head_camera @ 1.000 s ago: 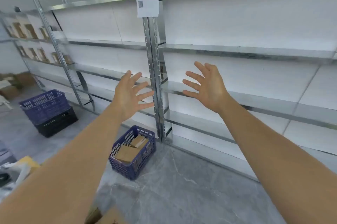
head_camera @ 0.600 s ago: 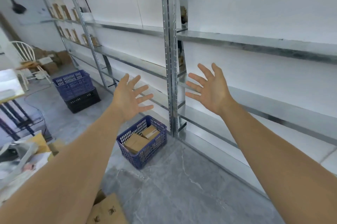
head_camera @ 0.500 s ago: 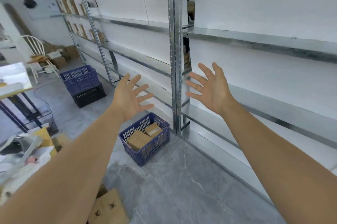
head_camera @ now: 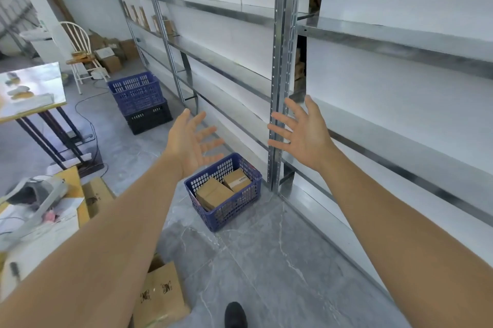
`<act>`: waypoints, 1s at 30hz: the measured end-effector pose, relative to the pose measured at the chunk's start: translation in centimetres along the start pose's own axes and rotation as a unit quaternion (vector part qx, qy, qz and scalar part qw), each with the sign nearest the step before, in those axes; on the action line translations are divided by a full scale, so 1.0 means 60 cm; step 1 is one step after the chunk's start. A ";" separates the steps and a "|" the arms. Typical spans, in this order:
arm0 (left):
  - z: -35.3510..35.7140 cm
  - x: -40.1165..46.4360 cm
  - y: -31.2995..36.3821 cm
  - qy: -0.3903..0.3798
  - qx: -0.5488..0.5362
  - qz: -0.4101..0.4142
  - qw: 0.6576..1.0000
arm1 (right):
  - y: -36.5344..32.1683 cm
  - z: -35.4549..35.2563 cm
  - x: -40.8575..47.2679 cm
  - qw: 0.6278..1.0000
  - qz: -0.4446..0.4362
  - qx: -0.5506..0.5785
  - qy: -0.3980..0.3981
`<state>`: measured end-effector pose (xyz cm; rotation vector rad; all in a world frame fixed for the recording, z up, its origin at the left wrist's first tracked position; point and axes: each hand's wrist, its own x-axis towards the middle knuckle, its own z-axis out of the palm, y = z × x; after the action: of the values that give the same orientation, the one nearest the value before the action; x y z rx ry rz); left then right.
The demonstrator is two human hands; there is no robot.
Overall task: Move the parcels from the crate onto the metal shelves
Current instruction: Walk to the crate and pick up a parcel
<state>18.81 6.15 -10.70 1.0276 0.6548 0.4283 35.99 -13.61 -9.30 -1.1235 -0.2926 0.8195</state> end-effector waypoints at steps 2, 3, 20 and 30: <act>-0.010 0.039 0.007 0.002 -0.006 0.001 1.000 | 0.003 0.011 0.037 1.000 0.005 -0.011 -0.002; -0.016 0.062 0.012 0.003 -0.009 0.002 1.000 | 0.003 0.018 0.058 1.000 0.006 -0.018 -0.003; -0.199 0.361 0.116 0.076 -0.042 -0.030 0.996 | 0.060 0.174 0.471 0.992 0.083 -0.061 -0.069; -0.255 0.503 0.128 0.151 -0.074 -0.040 0.985 | 0.081 0.215 0.683 0.983 0.123 -0.057 -0.124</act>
<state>30.37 37.96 -18.28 0.7995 0.9170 0.5602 54.16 25.10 -15.57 -1.1808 -0.4176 1.1788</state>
